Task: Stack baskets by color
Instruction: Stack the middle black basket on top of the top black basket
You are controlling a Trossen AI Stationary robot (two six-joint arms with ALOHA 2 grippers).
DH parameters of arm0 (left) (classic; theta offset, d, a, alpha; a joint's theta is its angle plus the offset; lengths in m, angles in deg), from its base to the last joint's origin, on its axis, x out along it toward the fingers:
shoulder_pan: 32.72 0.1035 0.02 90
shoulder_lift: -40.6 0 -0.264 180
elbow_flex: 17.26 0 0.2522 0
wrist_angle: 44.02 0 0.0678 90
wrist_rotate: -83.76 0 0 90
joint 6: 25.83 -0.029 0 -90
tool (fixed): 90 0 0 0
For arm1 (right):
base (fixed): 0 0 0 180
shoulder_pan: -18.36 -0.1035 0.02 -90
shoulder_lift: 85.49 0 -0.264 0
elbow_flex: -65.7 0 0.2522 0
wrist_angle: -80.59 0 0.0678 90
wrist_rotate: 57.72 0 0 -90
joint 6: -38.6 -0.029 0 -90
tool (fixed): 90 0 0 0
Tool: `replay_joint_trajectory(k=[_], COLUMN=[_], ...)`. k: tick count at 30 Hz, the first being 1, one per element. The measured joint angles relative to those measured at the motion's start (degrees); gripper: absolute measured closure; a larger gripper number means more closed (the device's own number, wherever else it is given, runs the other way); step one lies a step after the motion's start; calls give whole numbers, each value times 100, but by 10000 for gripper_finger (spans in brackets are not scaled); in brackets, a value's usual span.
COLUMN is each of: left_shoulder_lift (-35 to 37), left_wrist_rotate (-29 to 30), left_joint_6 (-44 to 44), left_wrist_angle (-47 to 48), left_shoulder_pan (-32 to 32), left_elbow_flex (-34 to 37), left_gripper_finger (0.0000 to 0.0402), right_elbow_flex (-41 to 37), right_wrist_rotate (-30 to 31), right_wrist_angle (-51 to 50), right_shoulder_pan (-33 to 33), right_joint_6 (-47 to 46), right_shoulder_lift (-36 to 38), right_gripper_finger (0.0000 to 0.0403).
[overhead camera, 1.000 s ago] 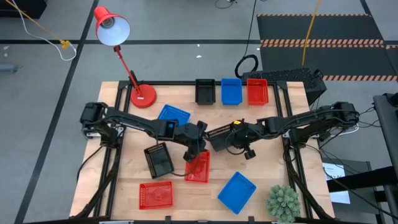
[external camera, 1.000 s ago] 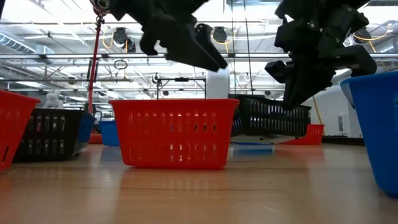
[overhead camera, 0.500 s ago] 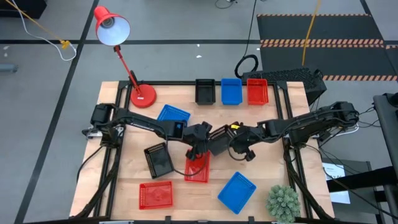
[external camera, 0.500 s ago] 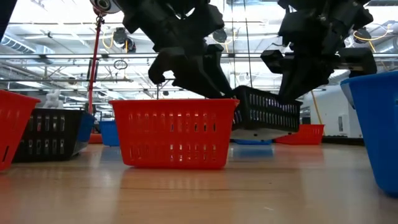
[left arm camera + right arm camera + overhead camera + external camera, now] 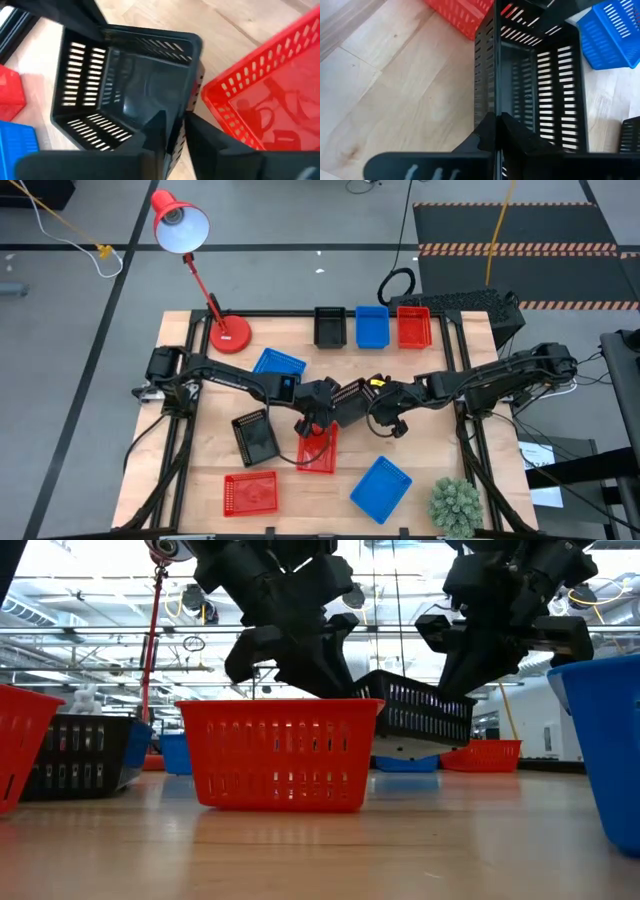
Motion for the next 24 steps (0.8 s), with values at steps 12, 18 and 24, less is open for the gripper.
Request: replay_joint_trajectory(k=[12, 18, 24], left_shoulder_lift=[31, 174, 623], left_wrist_rotate=[12, 43, 237], left_joint_6=[-430, -481, -535], left_wrist_angle=[16, 149, 382], left_shoulder_pan=[3, 16, 99], left_elbow_flex=[0, -2, -2], left_gripper_finger=[392, 392, 391], right_elbow_flex=[-2, -2, 0], right_wrist_rotate=[172, 572, 887], right_wrist_angle=[422, 528, 544], right_shoulder_pan=[-119, -153, -149], right_joint_6=[-724, -1570, -2154], right_shoulder_lift=[54, 523, 1538], right_gripper_finger=[301, 194, 125])
